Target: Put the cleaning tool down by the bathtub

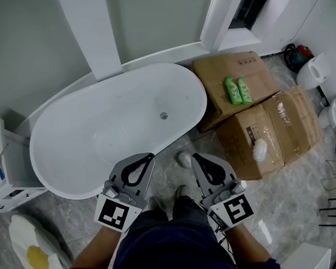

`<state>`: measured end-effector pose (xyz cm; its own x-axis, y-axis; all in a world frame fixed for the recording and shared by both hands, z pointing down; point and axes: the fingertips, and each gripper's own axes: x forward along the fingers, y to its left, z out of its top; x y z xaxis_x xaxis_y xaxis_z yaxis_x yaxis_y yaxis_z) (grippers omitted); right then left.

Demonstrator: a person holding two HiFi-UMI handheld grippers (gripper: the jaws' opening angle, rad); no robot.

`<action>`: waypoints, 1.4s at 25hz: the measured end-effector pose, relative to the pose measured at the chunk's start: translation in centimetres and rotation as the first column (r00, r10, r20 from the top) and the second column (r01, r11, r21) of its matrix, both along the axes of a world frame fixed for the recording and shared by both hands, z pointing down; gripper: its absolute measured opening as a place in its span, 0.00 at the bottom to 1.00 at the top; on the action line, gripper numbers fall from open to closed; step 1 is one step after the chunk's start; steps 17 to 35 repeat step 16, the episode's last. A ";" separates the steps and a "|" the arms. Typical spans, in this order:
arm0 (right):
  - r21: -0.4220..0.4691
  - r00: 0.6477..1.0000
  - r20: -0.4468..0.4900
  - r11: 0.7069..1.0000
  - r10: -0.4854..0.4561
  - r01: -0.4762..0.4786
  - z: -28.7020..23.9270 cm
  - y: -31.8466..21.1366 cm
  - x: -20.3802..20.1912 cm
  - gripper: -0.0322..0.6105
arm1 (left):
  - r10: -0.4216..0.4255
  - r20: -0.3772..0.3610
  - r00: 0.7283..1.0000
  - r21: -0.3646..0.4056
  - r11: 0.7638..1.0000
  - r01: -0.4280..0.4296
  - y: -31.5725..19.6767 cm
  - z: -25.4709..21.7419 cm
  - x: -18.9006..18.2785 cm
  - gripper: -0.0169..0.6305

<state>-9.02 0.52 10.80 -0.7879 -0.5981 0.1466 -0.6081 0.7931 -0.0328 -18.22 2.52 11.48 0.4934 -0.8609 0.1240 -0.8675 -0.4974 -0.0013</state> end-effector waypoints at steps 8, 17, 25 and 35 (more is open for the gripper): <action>-0.011 1.000 0.000 1.000 0.003 -0.003 0.3 0.1 -0.6 0.05 | 0.003 -0.005 1.000 -0.008 1.000 -0.003 0.3 0.3 -0.4 0.07; -0.031 1.000 -0.022 1.000 0.000 -0.001 0.9 0.7 -1.5 0.05 | 0.004 -0.004 1.000 -0.004 1.000 -0.004 0.8 0.3 -1.1 0.07; -0.031 1.000 -0.022 1.000 0.000 -0.001 0.9 0.7 -1.5 0.05 | 0.004 -0.004 1.000 -0.004 1.000 -0.004 0.8 0.3 -1.1 0.07; -0.031 1.000 -0.022 1.000 0.000 -0.001 0.9 0.7 -1.5 0.05 | 0.004 -0.004 1.000 -0.004 1.000 -0.004 0.8 0.3 -1.1 0.07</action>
